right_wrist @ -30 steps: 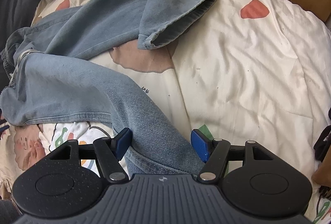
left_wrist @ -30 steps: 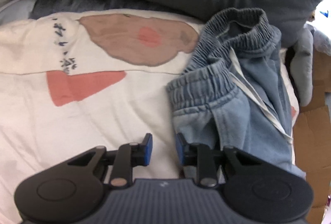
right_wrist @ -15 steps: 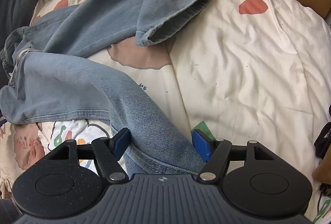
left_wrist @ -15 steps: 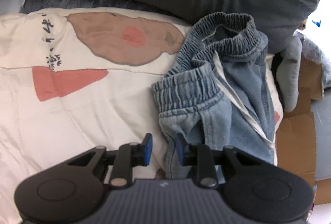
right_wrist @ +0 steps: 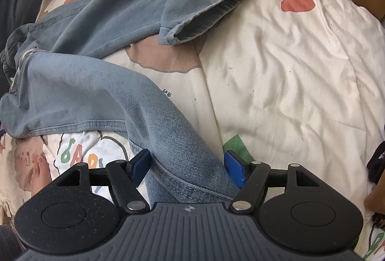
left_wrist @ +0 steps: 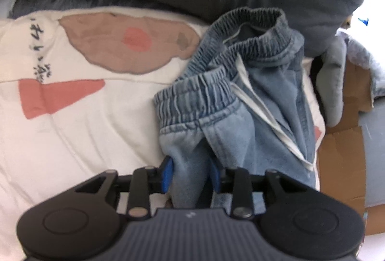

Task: Fold clothes
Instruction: 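Lower the left tool onto the elastic cuff and close on it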

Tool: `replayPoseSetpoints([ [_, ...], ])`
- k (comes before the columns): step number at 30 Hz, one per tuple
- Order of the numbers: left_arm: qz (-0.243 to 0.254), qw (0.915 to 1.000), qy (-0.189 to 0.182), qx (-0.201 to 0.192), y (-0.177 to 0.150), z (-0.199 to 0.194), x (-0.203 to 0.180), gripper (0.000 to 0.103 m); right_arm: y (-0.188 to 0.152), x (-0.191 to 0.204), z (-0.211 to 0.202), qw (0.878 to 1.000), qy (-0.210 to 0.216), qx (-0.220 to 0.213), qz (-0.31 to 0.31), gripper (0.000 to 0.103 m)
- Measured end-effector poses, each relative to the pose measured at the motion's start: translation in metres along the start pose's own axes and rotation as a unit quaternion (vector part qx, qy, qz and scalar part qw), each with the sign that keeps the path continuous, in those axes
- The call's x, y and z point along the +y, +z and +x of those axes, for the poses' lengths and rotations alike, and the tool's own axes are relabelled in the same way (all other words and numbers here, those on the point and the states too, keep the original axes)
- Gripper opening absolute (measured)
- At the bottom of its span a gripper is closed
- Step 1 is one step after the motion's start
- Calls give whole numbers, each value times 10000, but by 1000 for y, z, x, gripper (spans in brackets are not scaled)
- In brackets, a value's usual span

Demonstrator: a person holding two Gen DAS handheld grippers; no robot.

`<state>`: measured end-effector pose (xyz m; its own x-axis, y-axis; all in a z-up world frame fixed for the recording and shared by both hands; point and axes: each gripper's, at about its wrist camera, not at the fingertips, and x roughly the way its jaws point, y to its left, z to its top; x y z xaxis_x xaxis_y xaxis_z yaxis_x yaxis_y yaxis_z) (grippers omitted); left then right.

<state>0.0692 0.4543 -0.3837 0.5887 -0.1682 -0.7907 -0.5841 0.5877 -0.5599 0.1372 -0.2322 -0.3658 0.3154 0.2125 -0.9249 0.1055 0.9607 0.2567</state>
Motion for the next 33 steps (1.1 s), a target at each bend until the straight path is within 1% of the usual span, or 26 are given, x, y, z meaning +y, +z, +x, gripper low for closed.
replayPoseSetpoints([
  [4,-123,9996,140,-192,1,-15,14,34,0,-1,1,10000,-4,15,1,73],
  [7,-141,9992,338,-130,2,-14,23,34,0,-1,1,10000,-9,19,7,74],
  [11,-196,9991,374,-93,2,-8,29,34,-1,1,2,10000,-18,56,-53,74],
  [13,-236,9993,283,-81,4,-5,27,34,-2,2,2,9999,-28,69,-86,74],
  [18,-134,9998,175,-2,8,6,14,34,-3,1,1,9999,-46,100,-117,74],
  [24,-97,9996,124,245,9,25,3,34,-3,1,4,9998,-61,139,-116,74],
  [26,-49,9995,165,283,7,31,-1,40,-4,1,5,9998,-63,158,-135,74],
  [33,-69,9986,425,292,5,41,-7,41,-5,2,7,9996,-74,231,-154,74],
])
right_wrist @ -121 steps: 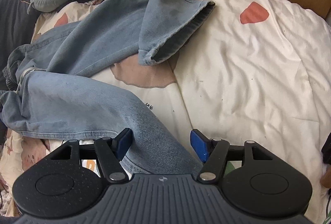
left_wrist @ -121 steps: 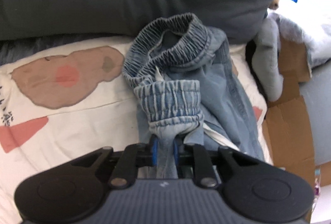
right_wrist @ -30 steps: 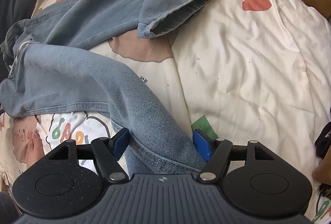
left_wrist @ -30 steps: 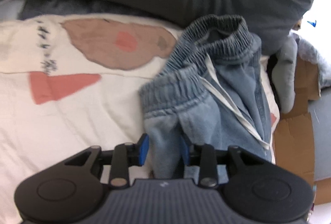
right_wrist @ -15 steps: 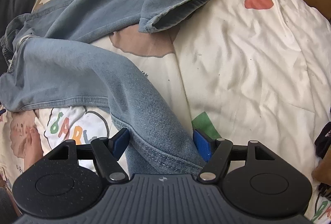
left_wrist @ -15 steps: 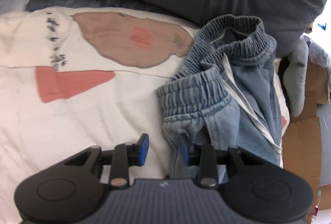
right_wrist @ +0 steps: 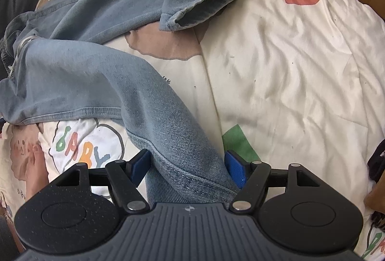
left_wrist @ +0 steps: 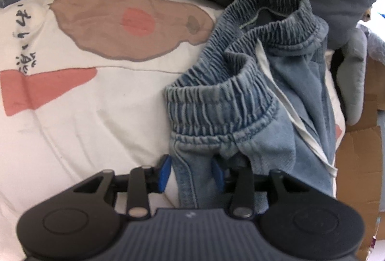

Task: Fold clothes
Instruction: 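Lower the left tool onto the elastic cuff and close on it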

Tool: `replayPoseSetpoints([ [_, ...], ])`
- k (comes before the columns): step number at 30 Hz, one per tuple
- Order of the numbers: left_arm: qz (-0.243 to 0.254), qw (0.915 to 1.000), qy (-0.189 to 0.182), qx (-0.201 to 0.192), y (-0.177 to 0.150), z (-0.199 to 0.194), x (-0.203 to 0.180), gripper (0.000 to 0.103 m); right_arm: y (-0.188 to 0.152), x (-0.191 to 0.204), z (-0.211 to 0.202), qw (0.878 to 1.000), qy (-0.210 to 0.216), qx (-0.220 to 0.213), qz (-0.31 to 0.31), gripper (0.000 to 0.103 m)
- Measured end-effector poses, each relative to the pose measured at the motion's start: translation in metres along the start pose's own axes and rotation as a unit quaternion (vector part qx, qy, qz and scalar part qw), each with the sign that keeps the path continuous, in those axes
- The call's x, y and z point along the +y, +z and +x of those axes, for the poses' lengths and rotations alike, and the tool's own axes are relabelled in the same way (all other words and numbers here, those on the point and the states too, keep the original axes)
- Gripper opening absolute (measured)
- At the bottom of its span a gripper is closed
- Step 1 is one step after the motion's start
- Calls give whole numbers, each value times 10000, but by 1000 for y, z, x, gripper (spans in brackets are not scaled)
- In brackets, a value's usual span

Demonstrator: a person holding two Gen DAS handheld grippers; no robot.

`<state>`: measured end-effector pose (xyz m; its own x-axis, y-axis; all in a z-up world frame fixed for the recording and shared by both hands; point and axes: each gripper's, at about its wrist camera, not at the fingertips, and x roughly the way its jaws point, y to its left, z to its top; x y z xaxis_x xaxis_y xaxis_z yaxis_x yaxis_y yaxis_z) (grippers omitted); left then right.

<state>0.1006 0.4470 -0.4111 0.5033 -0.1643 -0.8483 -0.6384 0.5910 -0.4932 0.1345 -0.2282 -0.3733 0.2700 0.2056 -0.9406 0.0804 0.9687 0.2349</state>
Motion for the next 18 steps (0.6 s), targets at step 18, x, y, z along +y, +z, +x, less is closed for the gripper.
replayPoseSetpoints([
  [18,1111,9932,37,-350,11,-12,-6,23,-2,0,1,9999,-35,108,-96,74],
])
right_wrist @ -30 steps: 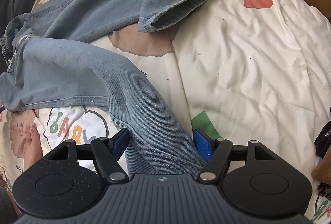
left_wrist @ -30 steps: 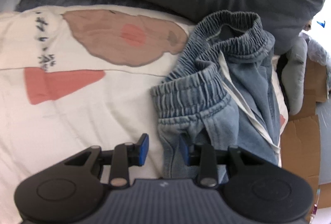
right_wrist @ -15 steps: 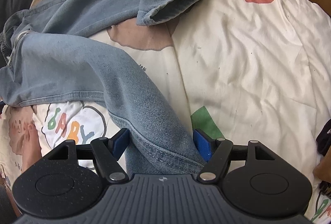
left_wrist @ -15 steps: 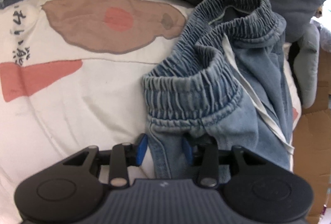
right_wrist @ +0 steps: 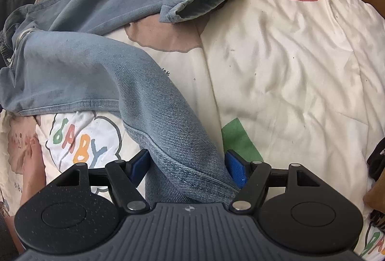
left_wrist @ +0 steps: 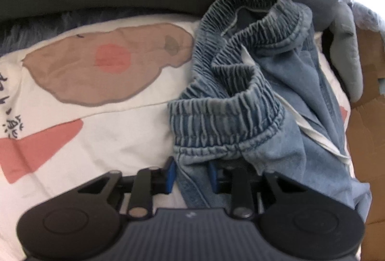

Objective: Fold clothes

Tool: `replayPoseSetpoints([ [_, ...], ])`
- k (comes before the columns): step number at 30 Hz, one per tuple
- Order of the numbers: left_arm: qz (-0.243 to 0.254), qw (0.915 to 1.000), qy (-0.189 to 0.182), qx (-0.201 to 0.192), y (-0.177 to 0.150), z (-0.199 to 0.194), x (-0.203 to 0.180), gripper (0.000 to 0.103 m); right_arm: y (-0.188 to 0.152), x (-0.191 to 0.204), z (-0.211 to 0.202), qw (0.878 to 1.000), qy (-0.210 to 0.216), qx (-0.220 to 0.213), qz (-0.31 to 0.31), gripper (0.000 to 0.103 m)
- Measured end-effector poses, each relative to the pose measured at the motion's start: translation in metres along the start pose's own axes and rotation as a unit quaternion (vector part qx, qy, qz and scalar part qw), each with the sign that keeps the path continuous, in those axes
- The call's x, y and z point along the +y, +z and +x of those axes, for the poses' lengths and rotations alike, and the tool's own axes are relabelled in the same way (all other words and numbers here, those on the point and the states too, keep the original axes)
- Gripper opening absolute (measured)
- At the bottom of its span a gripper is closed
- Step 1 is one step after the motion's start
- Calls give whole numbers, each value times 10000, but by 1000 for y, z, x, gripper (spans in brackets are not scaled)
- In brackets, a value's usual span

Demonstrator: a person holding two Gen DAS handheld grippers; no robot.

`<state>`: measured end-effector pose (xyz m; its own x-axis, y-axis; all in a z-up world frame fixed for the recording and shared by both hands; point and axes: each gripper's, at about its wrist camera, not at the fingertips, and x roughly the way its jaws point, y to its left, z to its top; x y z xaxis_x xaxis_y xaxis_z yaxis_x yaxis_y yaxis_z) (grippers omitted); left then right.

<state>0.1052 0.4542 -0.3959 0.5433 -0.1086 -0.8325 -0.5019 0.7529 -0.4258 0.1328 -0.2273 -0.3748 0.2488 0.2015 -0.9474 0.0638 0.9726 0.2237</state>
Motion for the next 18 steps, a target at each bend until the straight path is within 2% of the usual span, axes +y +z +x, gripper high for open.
replayPoseSetpoints([
  [5,182,9995,-173,-169,2,-33,-2,13,0,-1,-1,10000,4,-2,-39,74],
  [9,251,9993,-222,-191,2,-57,-7,10,-1,-1,-1,10000,13,-13,-40,74],
  [18,204,9992,180,-304,2,-92,-14,6,-3,1,-12,9997,-78,-97,-223,74],
])
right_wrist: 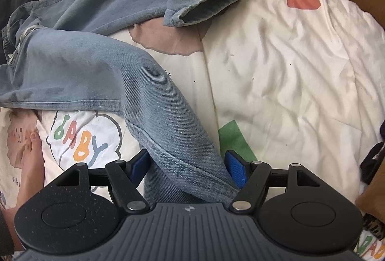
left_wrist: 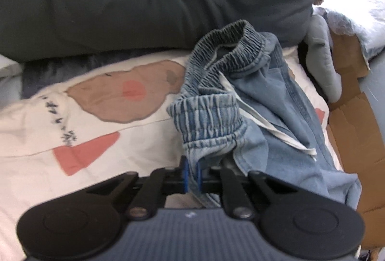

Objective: Fold clothes

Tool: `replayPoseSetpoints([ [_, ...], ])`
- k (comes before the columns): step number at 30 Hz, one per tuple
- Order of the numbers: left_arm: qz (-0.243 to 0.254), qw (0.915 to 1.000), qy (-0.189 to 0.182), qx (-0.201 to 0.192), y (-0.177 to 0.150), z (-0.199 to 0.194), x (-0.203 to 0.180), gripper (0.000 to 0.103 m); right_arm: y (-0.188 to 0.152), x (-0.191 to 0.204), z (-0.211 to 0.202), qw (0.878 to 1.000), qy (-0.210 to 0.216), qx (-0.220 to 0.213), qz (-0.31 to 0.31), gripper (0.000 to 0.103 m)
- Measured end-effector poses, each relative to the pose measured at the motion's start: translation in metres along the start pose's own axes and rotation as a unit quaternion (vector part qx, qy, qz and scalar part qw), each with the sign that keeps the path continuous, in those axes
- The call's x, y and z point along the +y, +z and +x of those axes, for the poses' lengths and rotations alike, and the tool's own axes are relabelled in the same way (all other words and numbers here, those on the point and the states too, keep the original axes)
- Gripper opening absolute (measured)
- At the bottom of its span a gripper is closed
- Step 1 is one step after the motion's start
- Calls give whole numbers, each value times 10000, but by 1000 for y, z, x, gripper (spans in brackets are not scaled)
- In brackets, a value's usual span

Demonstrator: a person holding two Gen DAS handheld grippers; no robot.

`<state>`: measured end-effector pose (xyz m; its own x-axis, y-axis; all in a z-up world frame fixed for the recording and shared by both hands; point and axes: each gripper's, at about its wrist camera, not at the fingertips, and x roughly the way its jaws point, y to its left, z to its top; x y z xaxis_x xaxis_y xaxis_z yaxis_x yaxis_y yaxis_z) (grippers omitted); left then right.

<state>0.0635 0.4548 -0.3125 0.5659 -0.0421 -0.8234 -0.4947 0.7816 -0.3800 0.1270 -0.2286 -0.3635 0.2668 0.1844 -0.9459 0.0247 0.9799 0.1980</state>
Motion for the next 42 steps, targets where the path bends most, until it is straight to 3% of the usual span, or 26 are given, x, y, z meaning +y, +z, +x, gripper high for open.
replayPoseSetpoints([
  [5,-69,9997,200,-108,3,-27,4,5,-8,0,-16,9996,-147,-84,-229,74],
  [14,-115,9992,177,-341,16,-88,3,5,-42,-28,-39,9989,-199,-353,225,74],
  [20,-32,9985,233,-498,24,-120,-5,5,-69,-36,-28,9991,-272,-261,194,74],
  [23,-45,9982,306,-516,24,-131,-7,5,-76,-46,-25,9969,-513,-447,398,74],
  [29,-290,9963,719,-366,18,-139,0,4,-89,-79,-12,9941,-658,-215,840,74],
  [32,-265,9945,968,-288,14,-141,6,4,-100,-87,-10,9935,-436,-157,1038,74],
  [34,-325,9934,1080,-217,11,-142,10,3,-106,-87,-10,9938,-270,-157,1070,59],
  [35,-365,9928,1122,-185,9,-142,12,3,-108,-85,-11,9944,-215,-161,1022,43],
  [36,-405,9923,1163,-154,7,-143,14,3,-109,-82,-12,9950,-161,-165,974,34],
  [39,-497,9906,1274,-71,2,-144,19,1,-111,-77,-17,9963,-95,-185,834,20],
  [42,-534,9900,1303,-52,-3,-144,25,1,-110,-77,-25,9965,-83,-232,797,14],
])
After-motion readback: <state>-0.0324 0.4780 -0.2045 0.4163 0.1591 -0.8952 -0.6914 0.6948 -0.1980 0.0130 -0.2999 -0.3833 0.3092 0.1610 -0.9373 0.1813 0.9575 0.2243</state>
